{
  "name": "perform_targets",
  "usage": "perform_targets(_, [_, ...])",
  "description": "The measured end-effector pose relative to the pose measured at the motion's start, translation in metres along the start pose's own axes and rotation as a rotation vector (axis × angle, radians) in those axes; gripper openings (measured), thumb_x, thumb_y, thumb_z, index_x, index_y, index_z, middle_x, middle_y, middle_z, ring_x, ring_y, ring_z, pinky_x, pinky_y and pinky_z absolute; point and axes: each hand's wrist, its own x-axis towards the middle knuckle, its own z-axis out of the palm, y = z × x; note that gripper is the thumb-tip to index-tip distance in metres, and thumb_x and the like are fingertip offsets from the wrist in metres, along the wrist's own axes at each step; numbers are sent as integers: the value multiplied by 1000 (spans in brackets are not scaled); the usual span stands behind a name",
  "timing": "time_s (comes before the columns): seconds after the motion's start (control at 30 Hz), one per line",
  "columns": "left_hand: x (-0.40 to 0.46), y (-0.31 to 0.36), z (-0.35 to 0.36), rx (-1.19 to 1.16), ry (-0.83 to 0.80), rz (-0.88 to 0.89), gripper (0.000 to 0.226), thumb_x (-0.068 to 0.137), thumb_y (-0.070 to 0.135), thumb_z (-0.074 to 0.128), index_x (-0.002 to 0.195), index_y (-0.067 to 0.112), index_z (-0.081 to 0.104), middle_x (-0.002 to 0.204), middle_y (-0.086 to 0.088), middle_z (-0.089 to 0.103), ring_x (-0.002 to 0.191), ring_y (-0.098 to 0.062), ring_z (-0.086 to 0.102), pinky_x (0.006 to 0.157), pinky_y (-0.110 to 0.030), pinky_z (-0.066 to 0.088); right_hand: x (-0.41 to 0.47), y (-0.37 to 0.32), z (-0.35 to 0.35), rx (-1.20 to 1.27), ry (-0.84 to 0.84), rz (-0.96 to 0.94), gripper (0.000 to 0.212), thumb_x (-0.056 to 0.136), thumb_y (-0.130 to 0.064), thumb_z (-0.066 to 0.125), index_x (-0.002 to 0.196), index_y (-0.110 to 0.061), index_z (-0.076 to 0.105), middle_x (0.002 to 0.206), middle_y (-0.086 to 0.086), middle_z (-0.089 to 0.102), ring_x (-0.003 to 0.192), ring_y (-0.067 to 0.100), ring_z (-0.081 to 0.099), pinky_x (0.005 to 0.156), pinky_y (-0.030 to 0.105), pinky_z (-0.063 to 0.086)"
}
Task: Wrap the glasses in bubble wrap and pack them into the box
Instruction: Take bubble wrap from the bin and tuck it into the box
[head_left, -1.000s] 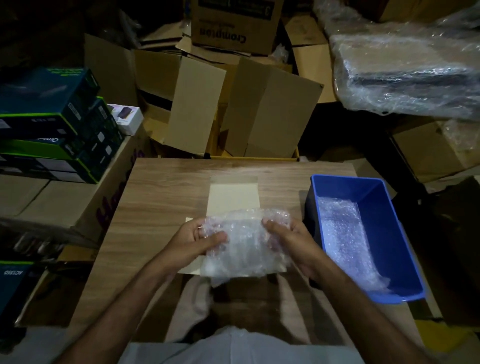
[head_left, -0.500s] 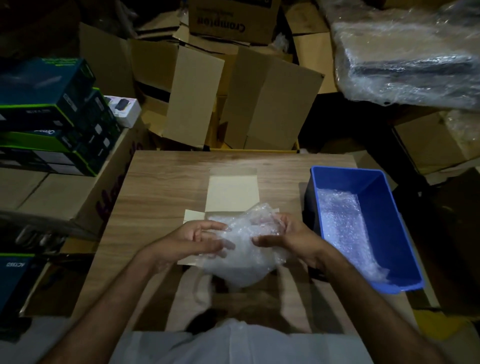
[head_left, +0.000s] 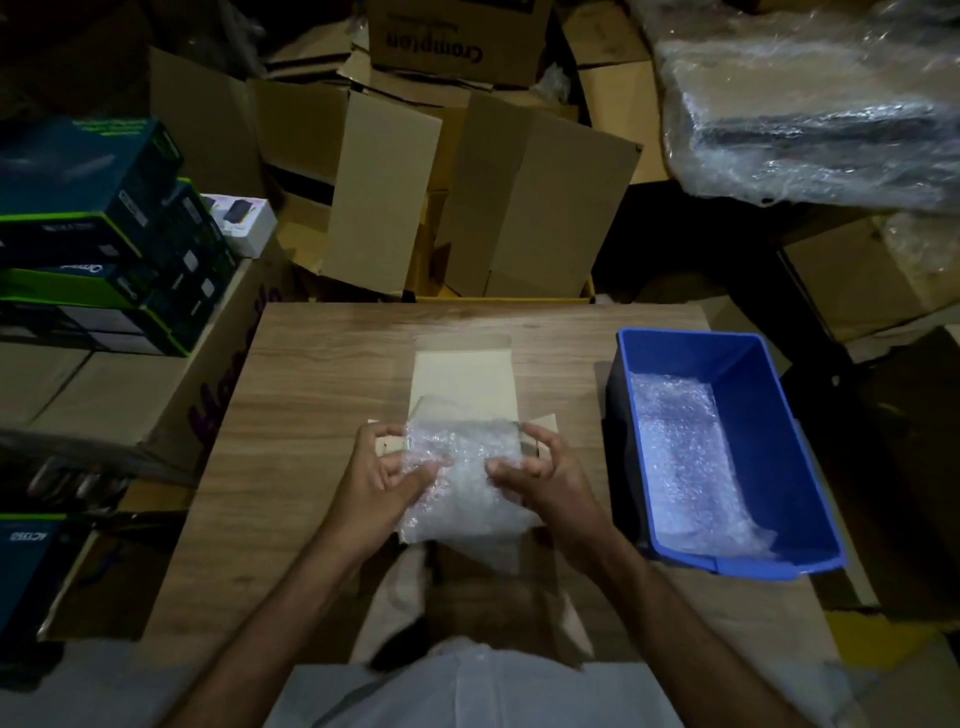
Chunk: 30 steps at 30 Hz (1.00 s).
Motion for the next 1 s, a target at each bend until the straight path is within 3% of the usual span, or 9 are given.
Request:
perform_targets(0.1, [0,-1,-10,90,-32,49,85,85,-2,76,147,38,33,124,1,60,103,-10,71,77,-32,63,0,6,-6,-69,-31,-170,93,83,6,77,151,-35,28,112,16,73,92,24,74,76,30,59])
perform_targets(0.17, [4,-2,-18,193,-129,96,78,81,2,82,143,36,49,137,-1,60,118,-21,66,94,-44,59,-1,5,-9,-170,-129,-219,94,78,7,81,151,-32,37,107,11,72,88,27,72,80,36,60])
perform_targets(0.27, [7,0,-26,369,-153,106,57,77,7,86,128,23,67,130,-1,67,107,-12,71,93,-39,60,0,1,-5,-470,-147,-284,64,73,-1,88,131,-16,64,111,6,74,94,25,74,82,45,63])
perform_targets(0.37, [14,0,-33,769,-100,191,14,84,33,81,96,30,76,103,4,67,92,-2,64,81,-32,58,6,-2,1,-700,-168,-398,7,83,-18,83,87,-18,77,78,-2,73,69,16,70,63,46,59])
perform_targets(0.4, [15,0,-35,801,-99,218,9,87,36,77,91,28,75,102,4,62,94,-1,60,82,-28,54,8,-2,1,-717,-196,-418,11,86,-21,80,76,-18,75,70,-1,69,63,20,66,59,49,55])
perform_targets(0.5, [16,-4,-42,509,-238,139,16,95,27,69,108,17,72,117,3,65,108,-6,64,93,-26,53,12,1,0,-562,-231,-344,19,90,-25,75,83,-8,70,84,11,70,77,32,68,68,56,56])
perform_targets(0.6, [15,-6,-45,285,-382,53,15,98,7,62,111,-1,61,96,-8,72,86,-22,69,73,-32,57,12,15,0,-479,-187,-299,17,95,-18,70,97,-6,59,86,12,67,74,25,67,67,51,56])
perform_targets(0.73, [22,-9,-47,336,-306,36,12,99,-8,53,106,-2,59,96,-4,67,73,-24,65,57,-28,57,15,32,6,-453,-146,-365,15,95,10,56,97,1,68,93,13,67,79,21,68,61,34,58])
perform_targets(1.0, [43,-9,-63,63,-248,-235,33,95,12,54,114,-11,68,117,-18,72,101,-30,68,83,-36,61,15,53,27,-412,-43,-247,18,86,-14,79,104,-16,78,110,-5,73,102,11,71,87,34,61])
